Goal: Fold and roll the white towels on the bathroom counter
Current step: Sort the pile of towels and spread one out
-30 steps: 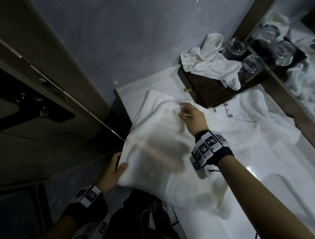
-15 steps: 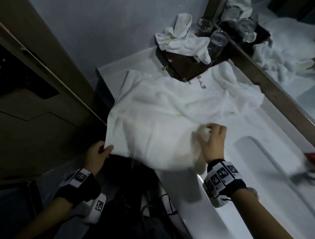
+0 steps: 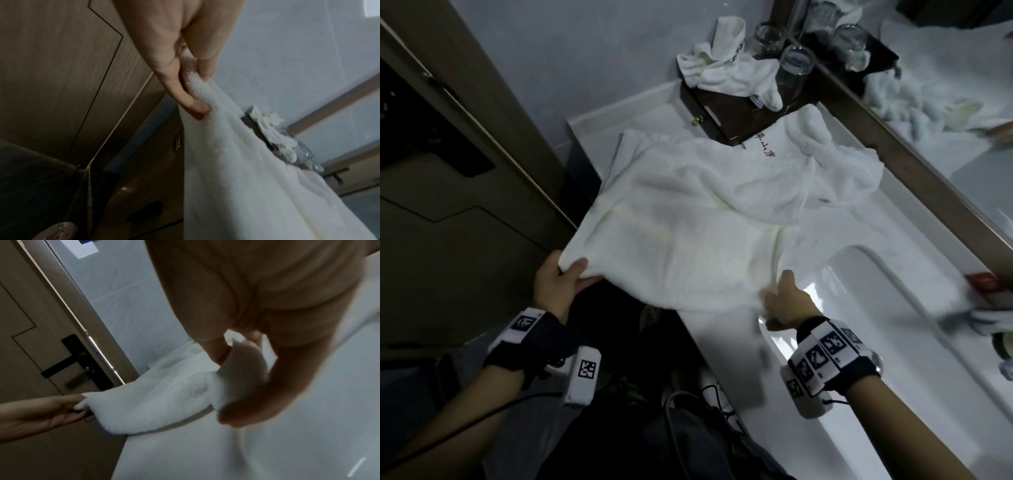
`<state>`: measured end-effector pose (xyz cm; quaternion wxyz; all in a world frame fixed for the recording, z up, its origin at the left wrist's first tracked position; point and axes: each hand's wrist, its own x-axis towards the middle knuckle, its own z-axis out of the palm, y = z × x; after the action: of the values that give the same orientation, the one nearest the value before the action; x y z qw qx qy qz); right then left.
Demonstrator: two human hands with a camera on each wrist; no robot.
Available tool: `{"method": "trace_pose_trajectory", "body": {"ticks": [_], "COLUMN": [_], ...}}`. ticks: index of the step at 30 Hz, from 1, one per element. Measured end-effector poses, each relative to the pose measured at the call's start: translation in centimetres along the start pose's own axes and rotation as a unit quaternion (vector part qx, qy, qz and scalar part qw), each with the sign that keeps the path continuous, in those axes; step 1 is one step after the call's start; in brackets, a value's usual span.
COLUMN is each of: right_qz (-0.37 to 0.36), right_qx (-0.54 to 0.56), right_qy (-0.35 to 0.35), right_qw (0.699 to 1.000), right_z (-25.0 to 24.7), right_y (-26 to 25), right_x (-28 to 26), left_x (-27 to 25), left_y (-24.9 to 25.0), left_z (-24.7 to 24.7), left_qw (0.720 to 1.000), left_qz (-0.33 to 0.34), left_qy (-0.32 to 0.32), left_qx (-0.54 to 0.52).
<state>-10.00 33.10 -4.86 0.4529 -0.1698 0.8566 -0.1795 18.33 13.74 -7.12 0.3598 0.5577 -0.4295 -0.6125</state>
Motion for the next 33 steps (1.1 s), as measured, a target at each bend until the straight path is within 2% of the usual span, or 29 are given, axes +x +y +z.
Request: {"method": "trace_pose_trajectory", "body": {"ticks": [1,2,5,6,8,10,11,13,17,20,24,26,28,33], "right_qz": [-0.022,-0.052,-0.131,-0.147,-0.186,-0.206,-0.203,-0.167,-0.096,-0.050,-0.005,-0.023,-0.046,-0.096], "right_qx": [0.028,0.048,0.097,0.159,0.300,0.369,0.374,0.336,0.106,0.005,0.011,-0.006,-0.017,0.050], "right_qy": [0.000,0.028,0.186,0.189,0.128,0.087,0.081,0.090,0.102,0.053,-0.005,0.026,0.090,0.200], "right_qw": [0.999,0.997,0.969,0.958,0.927,0.902,0.901,0.923,0.985,0.997,1.000,0.999,0.995,0.974], "right_z": [-0.4,-0.7,-1.2,-1.5,-1.9,-2.5,-2.8,-3.2,-2.6,-1.8,-1.8,-1.9,-2.2,-3.2], "right_y": [0.2,0.4,0.8,0.8,0.8,0.9,1.2,2.2,4.9,6.2,6.7,6.3,5.4,1.4], "right_x": [-0.2,-0.2,0.0,-0.1,-0.5,-0.8,-0.8,-0.5,-0.3,-0.5,-0.5,-0.3,0.1,1.5], "left_x": [0.2,0.5,1.3,1.4,1.4,1.4,1.3,1.4,1.2,1.1,1.2,1.2,1.4,3.0], "left_y": [0.4,0.9,1.9,2.0,1.8,1.4,1.2,0.7,-0.2,-1.1,-1.6,-1.6,-1.6,-1.1], "left_z": [-0.3,-0.6,-1.2,-1.3,-1.4,-1.6,-1.7,-2.1,-2.7,-3.1,-3.2,-2.9,-2.4,0.1], "left_qw": [1.000,1.000,0.998,0.996,0.994,0.994,0.994,0.993,0.993,0.990,0.972,0.963,0.958,0.949], "left_qz": [0.009,0.020,0.054,0.062,0.067,0.058,0.052,0.039,0.011,-0.022,-0.040,-0.038,-0.049,-0.073], "left_qy": [0.012,0.020,0.020,0.020,0.023,0.029,0.034,0.050,0.060,0.067,0.067,0.034,0.007,-0.057], "left_qx": [-0.007,-0.004,0.038,0.055,0.078,0.085,0.088,0.096,0.106,0.125,0.224,0.265,0.282,0.301]}}
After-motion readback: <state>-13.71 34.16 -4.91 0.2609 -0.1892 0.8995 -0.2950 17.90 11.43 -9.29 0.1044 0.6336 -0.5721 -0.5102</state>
